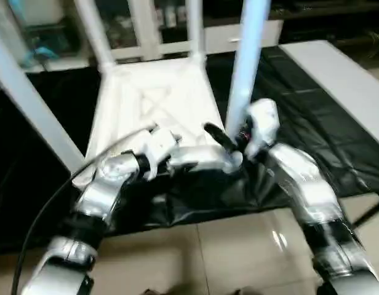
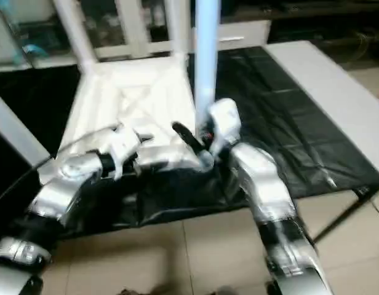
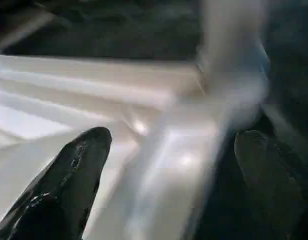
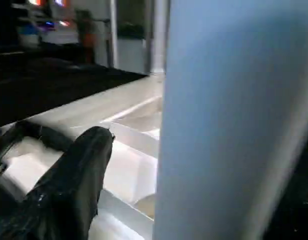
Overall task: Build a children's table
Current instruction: Rotate table base
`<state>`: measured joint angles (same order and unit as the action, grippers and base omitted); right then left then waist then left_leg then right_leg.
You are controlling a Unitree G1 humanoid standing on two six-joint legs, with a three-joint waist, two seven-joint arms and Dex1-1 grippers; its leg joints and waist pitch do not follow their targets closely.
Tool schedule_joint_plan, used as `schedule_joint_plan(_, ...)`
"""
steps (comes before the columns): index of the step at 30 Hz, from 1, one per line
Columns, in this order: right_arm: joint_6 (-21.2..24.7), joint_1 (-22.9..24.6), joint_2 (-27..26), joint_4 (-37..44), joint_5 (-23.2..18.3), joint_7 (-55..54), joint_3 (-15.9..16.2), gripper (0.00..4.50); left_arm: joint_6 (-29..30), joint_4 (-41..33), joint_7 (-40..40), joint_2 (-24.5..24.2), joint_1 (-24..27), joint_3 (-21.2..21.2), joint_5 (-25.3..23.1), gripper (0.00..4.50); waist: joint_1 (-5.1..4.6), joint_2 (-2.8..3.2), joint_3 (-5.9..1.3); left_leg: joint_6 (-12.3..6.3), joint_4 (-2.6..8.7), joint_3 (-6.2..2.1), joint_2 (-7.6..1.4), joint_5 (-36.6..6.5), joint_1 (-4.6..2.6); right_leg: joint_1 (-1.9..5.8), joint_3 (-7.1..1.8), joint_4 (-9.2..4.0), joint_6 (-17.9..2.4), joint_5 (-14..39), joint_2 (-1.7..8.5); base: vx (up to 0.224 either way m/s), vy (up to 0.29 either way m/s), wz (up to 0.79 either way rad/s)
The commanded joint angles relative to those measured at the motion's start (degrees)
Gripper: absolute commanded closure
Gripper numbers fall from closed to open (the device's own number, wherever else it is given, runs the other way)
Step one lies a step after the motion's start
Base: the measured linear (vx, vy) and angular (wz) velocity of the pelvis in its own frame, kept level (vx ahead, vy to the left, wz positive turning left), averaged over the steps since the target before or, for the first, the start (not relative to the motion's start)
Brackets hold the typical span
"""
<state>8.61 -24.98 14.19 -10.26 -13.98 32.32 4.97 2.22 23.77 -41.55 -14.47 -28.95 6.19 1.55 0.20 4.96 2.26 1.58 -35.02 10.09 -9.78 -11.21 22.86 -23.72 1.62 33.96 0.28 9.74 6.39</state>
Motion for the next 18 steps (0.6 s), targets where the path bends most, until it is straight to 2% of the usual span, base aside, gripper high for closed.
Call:
schedule_joint_plan(1, 2.24, 3.08, 0.93, 6.87, -0.12, -1.81, -1.4, 0.72, 2.02, -4.06, 5.55, 1.68, 2.45, -2.84, 1.77, 0.04, 0.17, 0.22, -3.93, -5.49, 4.48, -0.31, -2.43, -10.7, -1.75, 2.96, -0.45, -2.79, -15.65, 1.31, 0.72, 0.0, 0.0, 0.0)
schedule_joint_plan(2, 2.84, 4.53, 1.2, 8.72, 0.32, -2.75, -2.17, 0.72, 2.51, -5.64, 6.04, 1.98, 3.88, -2.78, 1.88, 0.04, 0.23, 0.53, -3.76, -4.62, 4.76, -0.33, -2.55, -12.09, -1.76, 2.9, -0.41, -3.06, -14.7, 3.33, 0.7, 0.0, 0.0, 0.0)
schedule_joint_plan(4, 3.26, 6.08, 1.52, 10.64, 0.53, -3.49, -2.96, 0.72, 4.22, -6.86, 7.44, 2.43, 5.29, -2.72, 1.16, 0.04, 0.01, 0.27, -3.64, -3.83, 4.97, -0.39, -2.5, -13.82, -1.6, 2.94, -0.37, -3.29, -13.58, 5.83, 0.67, 0.0, 0.0, 0.0)
schedule_joint_plan(5, 4.07, 7.74, 1.77, 12.92, 0.52, -4.08, -3.73, 0.72, 4.82, -8.02, 8.88, 2.89, 6.78, -2.62, 0.57, 0.04, -0.04, 0.72, -3.56, -2.89, 5.09, -0.46, -2.4, -15.13, -1.58, 2.83, -0.37, -3.47, -12.53, 8.07, 0.68, 0.0, 0.0, 0.0)
schedule_joint_plan(6, 5.49, 10.25, 2.16, 16.37, 0.1, -5.15, -4.81, 0.72, 4.98, -9.67, 11.93, 4.25, 9.04, -3.66, 0.46, 0.04, -0.16, 0.58, -3.59, -2.24, 5.15, -0.54, -2.44, -15.65, -1.61, 2.82, -0.39, -3.71, -11.74, 8.83, 0.72, 0.0, 0.0, 0.0)
schedule_joint_plan(7, 6.44, 11.92, 2.43, 18.69, -0.28, -5.73, -5.41, 0.72, 4.43, -10.53, 14.53, 5.2, 10.43, -4.49, -0.04, 0.04, -0.21, 0.48, -3.38, -2.23, 5.27, -0.6, -2.6, -15.22, -1.36, 3.15, -0.45, -3.87, -10.99, 8.01, 0.66, 0.0, 0.0, 0.0)
schedule_joint_plan(8, 7.36, 13.9, 2.64, 21.44, -0.84, -6.28, -6.08, 0.72, 4.61, -11.66, 16.88, 6.18, 11.97, -5.51, -0.17, 0.04, -0.38, 0.22, -3.37, -2.48, 5.22, -0.53, -2.41, -15.6, -1.29, 2.96, -0.35, -4.07, -10.58, 9.11, 0.66, 0.0, 0.0, 0.0)
schedule_joint_plan(9, 8.29, 15.73, 2.82, 24.15, -1.53, -6.81, -6.7, 0.72, 4.67, -13.14, 17.99, 6.84, 13.4, -6.18, 0.15, 0.04, -0.22, 0.25, -3.4, -2.6, 5.33, -0.64, -2.48, -15.54, -1.11, 3.18, -0.37, -4.2, -9.7, 10.88, 0.9, 0.0, 0.0, 0.0)
schedule_joint_plan(10, 9.12, 17.11, 2.82, 26.3, -2.34, -7.21, -7.33, 0.72, 4.32, -14.32, 18.99, 7.28, 14.37, -6.59, 0.03, 0.04, -0.22, 0.25, -3.4, -2.6, 5.33, -0.64, -2.48, -15.54, -1.11, 3.18, -0.37, -4.2, -9.7, 10.88, 0.9, 0.0, 0.0, 0.0)
schedule_joint_plan(11, 10.47, 18.9, 2.88, 29.26, -3.47, -7.89, -8.06, 0.72, 4.32, -16.23, 20.3, 7.84, 15.66, -6.95, 0.08, 0.04, -0.37, -0.09, -3.34, -2.71, 5.45, -0.74, -2.53, -15.92, -1.07, 2.9, -0.3, -4.57, -8.58, 13.43, 0.84, 0.0, 0.0, 0.0)
schedule_joint_plan(13, 12.25, 21.83, 2.82, 33.78, -5.61, -8.51, -9.1, 0.72, 5.28, -19.48, 22.07, 9.15, 17.42, -7.71, 1.05, 0.04, -0.33, -0.57, -3.32, -2.86, 5.52, -0.8, -2.74, -15.06, -1.02, 2.87, -0.31, -4.68, -7.85, 13.53, 0.82, 0.0, 0.0, 0.0)
schedule_joint_plan(14, 13.06, 23.56, 2.73, 35.71, -6.45, -8.81, -9.48, 0.72, 5.68, -21.08, 22.91, 9.99, 18.29, -8.07, 1.63, 0.04, -0.23, -0.3, -3.28, -3.0, 5.49, -0.78, -2.69, -14.49, -0.98, 2.75, -0.35, -4.66, -7.59, 13.55, 0.85, 0.0, 0.0, 0.0)
schedule_joint_plan(16, 14.55, 25.99, 2.58, 38.28, -7.11, -9.46, -9.93, 0.72, 6.72, -23.38, 24.49, 11.31, 19.6, -8.38, 2.42, 0.04, -0.22, -0.41, -3.14, -2.95, 5.51, -0.79, -2.7, -14.45, -0.9, 2.69, -0.32, -4.79, -7.42, 13.81, 0.86, 0.0, 0.0, 0.0)
schedule_joint_plan(18, 14.21, 28.77, 1.53, 38.74, -5.29, -11.4, -10.64, 0.72, 6.51, -24.53, 25.2, 12.13, 20.52, -8.21, 2.85, 0.04, -0.24, -0.43, -3.06, -2.39, 5.47, -0.72, -2.45, -15.19, -0.87, 2.34, -0.34, -4.99, -6.65, 15.73, 0.79, 0.0, 0.0, 0.0)
